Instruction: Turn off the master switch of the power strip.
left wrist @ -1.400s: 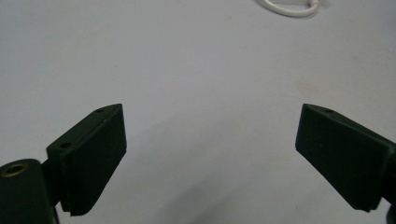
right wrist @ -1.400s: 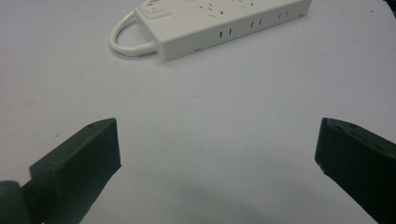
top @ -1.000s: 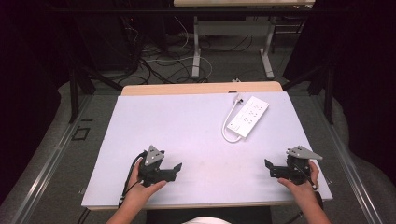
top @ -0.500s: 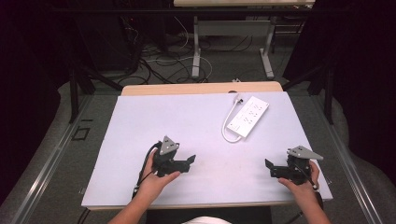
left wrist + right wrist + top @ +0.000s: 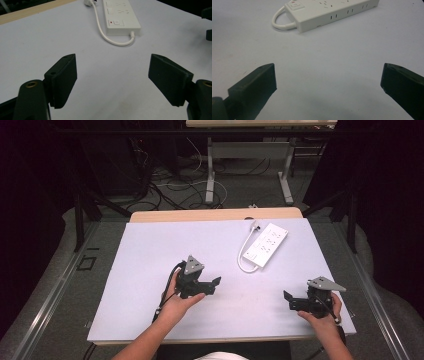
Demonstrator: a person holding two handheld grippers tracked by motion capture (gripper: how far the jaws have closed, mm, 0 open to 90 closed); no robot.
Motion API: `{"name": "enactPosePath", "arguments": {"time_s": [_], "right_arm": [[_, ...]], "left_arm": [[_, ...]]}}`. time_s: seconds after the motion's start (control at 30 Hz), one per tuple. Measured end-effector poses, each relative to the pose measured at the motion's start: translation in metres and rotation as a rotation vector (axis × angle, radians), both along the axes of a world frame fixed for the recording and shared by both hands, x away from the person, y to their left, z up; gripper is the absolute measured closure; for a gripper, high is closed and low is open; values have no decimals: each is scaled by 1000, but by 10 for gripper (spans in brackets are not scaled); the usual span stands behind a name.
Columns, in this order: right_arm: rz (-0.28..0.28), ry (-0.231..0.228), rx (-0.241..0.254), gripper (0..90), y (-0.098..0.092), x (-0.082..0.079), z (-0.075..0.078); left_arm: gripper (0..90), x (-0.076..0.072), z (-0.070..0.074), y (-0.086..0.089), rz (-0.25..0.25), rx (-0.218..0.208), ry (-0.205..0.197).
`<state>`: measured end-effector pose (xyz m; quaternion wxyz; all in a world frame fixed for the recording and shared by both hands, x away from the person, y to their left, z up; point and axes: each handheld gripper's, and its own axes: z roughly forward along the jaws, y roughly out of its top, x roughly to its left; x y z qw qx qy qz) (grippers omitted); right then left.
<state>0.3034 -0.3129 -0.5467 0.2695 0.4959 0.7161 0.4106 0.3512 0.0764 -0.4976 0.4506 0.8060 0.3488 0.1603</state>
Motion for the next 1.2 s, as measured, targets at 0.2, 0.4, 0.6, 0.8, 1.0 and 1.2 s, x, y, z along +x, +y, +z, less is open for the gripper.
{"name": "enactPosePath", "arguments": {"time_s": [0.2,0.4,0.6,0.8,1.0,1.2], "right_arm": [[-1,1,2,0,1,0,0],[1,-2,5,0,1,0,-1],[0,2,5,0,1,0,-2],[-3,-6,4,0,0,0,-2],[2,6,3,0,0,0,-2],[3,2,3,0,1,1,-3]], "left_arm": [[238,10,2,-11,1,-17,5],[241,20,4,-22,-4,-26,13],[257,30,6,-34,-17,-32,21],[301,41,4,-42,-23,-55,47],[322,52,2,-48,-6,-61,47],[335,62,3,-52,20,-84,65]]}}
